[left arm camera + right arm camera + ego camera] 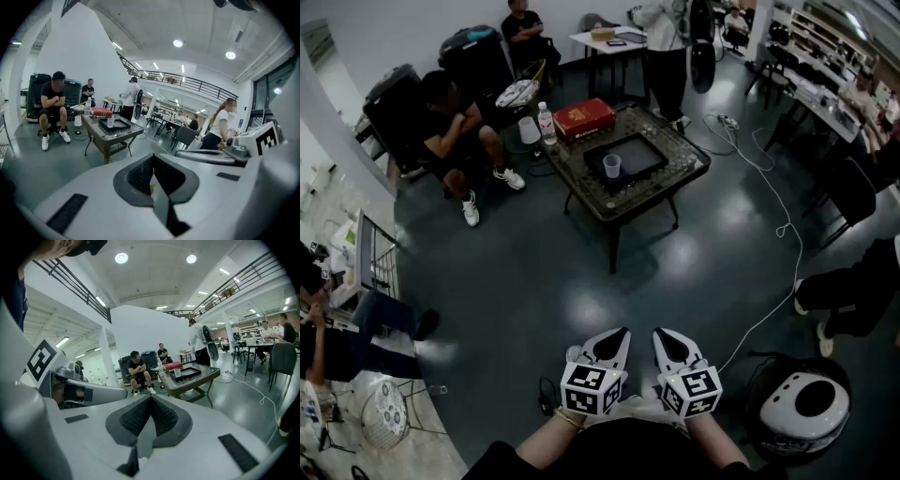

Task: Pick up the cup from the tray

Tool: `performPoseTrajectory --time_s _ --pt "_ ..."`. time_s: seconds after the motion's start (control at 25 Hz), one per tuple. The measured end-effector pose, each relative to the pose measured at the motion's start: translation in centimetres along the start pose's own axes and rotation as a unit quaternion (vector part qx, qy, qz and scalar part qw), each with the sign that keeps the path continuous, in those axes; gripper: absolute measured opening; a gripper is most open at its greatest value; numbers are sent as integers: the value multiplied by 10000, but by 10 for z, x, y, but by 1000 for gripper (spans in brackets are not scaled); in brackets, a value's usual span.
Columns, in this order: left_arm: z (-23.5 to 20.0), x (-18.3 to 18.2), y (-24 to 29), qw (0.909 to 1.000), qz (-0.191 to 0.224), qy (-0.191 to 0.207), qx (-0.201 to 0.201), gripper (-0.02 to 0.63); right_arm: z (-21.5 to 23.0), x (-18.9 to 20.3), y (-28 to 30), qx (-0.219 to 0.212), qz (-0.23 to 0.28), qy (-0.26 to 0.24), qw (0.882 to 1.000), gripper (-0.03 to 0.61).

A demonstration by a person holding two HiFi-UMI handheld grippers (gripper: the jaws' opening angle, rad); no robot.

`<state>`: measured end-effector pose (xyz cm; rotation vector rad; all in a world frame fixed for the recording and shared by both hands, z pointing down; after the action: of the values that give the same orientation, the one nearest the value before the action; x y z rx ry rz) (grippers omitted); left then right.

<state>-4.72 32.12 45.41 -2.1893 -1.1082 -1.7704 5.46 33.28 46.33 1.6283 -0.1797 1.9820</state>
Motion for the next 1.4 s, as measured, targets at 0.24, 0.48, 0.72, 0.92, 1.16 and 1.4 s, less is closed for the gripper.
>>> performPoseTrajectory --time_s 0.24,0.48,0.72,0.92,1.16,1.4 --pt "25 20 -33 9999 -91 -13 -125 12 -23 -4 -40 -202 20 -33 9998 11" --pt "34 25 -64 9989 189 -55 -425 12 -47 -2 -62 -428 43 -141 9990 11" --pt "38 37 -78 9986 149 -10 -501 11 -62 9 -73 -586 -44 -278 9979 11" --pt "50 37 -79 9990 98 54 -432 12 -68 12 -81 -775 -164 -281 9965 12" --pt "55 39 -77 9988 83 64 -480 12 -65 6 -86 -717 13 -236 9971 11" --pt "50 35 -78 9979 172 -24 -619 12 -62 9 -81 -762 -14 -219 9969 11"
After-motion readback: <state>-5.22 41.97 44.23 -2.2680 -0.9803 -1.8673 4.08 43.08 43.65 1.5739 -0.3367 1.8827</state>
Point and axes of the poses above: the fingertips, and each gripper's own axes: y forward along the fingers, z to its right, x out of its underside, the point moved 4 cm from there along -y, backward along the fingers, and after that the axes turned 6 degrees about z, right-handed, at the moved point
